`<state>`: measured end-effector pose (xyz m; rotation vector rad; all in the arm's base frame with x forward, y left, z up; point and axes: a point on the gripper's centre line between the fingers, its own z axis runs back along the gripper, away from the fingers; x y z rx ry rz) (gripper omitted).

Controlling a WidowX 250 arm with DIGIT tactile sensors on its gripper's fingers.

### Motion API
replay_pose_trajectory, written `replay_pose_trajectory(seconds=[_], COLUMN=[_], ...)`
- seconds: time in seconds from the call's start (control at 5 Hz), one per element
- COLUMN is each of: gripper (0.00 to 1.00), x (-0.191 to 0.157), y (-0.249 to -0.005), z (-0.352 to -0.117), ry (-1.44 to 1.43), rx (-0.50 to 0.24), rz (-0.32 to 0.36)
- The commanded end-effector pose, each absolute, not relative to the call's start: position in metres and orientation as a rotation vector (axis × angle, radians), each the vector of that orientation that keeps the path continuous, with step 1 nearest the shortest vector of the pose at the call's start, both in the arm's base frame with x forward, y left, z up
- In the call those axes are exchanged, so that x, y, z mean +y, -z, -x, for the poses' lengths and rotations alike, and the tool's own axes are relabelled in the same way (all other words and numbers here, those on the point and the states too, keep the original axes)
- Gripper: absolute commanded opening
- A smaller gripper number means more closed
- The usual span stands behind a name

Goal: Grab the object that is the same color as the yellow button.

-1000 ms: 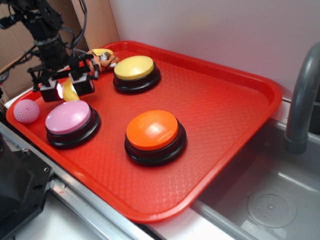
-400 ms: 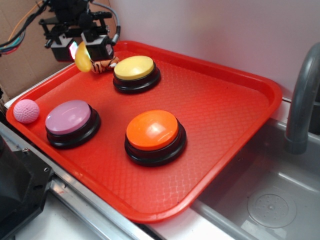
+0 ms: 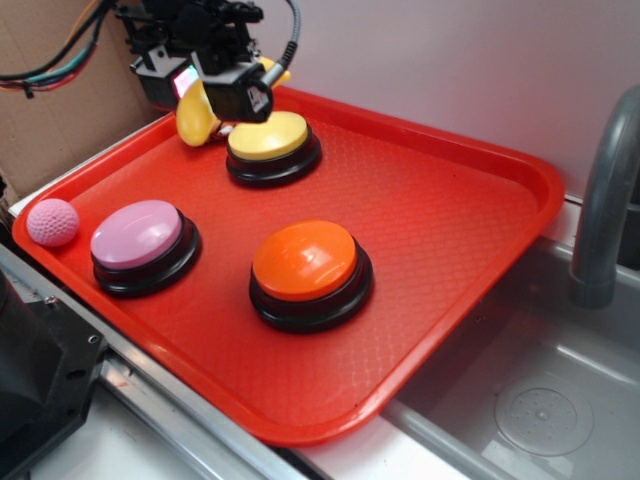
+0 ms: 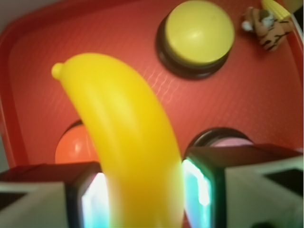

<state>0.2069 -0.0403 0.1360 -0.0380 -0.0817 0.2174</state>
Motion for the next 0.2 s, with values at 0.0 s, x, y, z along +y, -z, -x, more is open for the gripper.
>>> replay_pose_trajectory(seconds=[0.0], gripper=[0.00], x=[-0.0406], y=[-0.1423], z=[-0.1953], ry=[-0.268], rx=[-0.086], rz=[0.037])
